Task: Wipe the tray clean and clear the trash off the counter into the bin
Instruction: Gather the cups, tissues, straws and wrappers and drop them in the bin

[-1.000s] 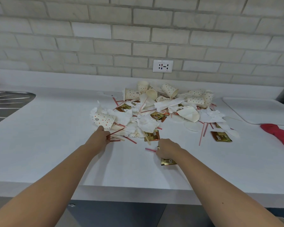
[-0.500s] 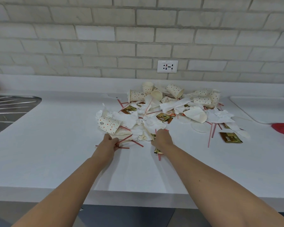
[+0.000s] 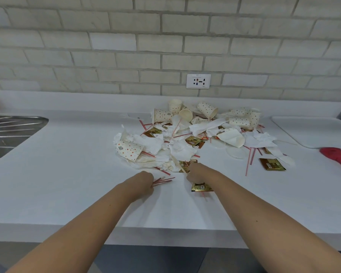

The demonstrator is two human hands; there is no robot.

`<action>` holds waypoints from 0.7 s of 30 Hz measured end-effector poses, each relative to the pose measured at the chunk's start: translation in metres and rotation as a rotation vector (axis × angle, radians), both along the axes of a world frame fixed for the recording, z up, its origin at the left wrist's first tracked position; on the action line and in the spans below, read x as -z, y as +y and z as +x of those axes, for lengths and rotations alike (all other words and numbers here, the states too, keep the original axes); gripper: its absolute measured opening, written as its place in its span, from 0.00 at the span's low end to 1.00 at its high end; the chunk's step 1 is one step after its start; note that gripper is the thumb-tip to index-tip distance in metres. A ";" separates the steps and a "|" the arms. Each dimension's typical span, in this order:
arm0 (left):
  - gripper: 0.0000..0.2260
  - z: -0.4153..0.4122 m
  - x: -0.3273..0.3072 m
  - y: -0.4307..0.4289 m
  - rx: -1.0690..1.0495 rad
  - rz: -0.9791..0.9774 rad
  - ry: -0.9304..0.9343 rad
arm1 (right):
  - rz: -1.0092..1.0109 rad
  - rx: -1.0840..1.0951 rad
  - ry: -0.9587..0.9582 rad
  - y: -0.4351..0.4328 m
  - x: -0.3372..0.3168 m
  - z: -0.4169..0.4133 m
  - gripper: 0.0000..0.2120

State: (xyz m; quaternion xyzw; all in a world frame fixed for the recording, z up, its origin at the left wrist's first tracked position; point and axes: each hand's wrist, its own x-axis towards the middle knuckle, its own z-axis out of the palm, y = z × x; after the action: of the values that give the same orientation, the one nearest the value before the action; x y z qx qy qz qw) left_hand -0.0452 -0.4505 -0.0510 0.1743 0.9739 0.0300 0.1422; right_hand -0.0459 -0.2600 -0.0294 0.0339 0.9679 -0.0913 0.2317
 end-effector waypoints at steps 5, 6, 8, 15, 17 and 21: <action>0.11 0.008 0.000 0.012 0.014 -0.074 0.069 | -0.093 0.052 0.022 0.026 -0.008 0.019 0.14; 0.11 0.009 -0.001 0.012 0.023 -0.080 0.077 | -0.117 0.057 0.027 0.032 -0.007 0.021 0.11; 0.11 0.009 -0.002 0.011 0.042 -0.085 0.084 | -0.170 0.093 0.042 0.043 -0.008 0.027 0.12; 0.11 0.024 -0.003 0.053 0.125 0.019 0.113 | -0.380 0.193 0.089 0.081 -0.023 0.059 0.08; 0.10 0.031 -0.009 0.076 0.153 0.093 0.120 | -0.466 0.242 0.110 0.096 -0.025 0.069 0.08; 0.09 0.040 -0.015 0.124 0.108 0.345 0.125 | -0.571 0.333 0.151 0.128 -0.030 0.092 0.10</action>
State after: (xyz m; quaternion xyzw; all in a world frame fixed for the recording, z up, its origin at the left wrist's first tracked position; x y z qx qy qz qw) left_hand -0.0055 -0.3266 -0.0355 0.2497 0.9505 0.1779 0.0510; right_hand 0.0459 -0.1321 0.0007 0.1186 0.8989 -0.3974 0.1412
